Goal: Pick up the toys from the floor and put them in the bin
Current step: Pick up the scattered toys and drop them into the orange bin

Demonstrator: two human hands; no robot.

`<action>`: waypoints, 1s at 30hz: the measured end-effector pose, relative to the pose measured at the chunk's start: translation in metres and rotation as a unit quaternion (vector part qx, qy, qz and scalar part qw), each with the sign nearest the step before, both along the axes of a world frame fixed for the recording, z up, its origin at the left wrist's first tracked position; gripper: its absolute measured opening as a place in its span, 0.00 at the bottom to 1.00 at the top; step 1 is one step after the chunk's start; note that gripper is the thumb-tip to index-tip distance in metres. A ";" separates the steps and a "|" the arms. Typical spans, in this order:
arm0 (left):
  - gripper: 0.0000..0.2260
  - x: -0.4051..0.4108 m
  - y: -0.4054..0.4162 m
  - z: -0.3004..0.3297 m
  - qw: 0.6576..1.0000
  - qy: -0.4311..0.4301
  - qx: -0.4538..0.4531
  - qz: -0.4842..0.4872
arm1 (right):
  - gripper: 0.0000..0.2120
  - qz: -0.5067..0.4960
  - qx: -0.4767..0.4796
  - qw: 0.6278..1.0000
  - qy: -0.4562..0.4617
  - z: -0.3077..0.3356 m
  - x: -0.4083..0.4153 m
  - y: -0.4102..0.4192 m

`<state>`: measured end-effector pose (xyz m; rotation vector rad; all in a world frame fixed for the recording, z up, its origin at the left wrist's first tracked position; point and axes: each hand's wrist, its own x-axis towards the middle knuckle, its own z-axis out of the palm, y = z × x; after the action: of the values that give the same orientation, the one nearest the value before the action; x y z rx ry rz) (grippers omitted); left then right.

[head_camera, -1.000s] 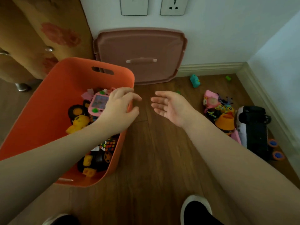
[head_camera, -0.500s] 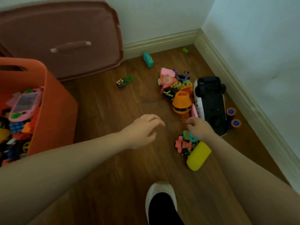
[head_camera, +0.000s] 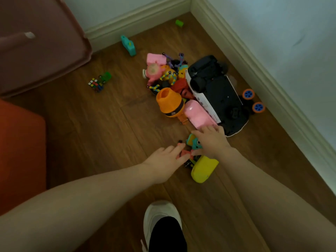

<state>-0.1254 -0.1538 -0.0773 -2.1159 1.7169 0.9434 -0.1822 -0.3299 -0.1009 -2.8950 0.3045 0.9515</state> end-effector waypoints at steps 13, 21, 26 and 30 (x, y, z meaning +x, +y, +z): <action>0.20 -0.005 0.011 -0.023 0.987 -0.133 -0.050 -0.076 | 0.19 -0.249 0.159 0.948 -0.120 -0.001 -0.010 0.006; 0.17 0.052 0.042 -0.006 0.982 0.005 0.161 0.101 | 0.13 -0.560 0.412 0.702 -0.153 0.032 0.025 0.029; 0.12 0.093 0.084 0.048 0.915 0.170 0.028 0.365 | 0.12 -0.596 0.475 0.637 -0.119 0.066 0.067 0.079; 0.13 0.134 0.140 0.114 0.884 0.105 -0.164 0.425 | 0.07 -0.535 0.544 0.631 -0.142 0.114 0.124 0.150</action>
<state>0.0086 -0.0139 0.0362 -3.2011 1.0165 1.1646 -0.0582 -0.1797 0.0126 -1.2494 0.8694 0.2098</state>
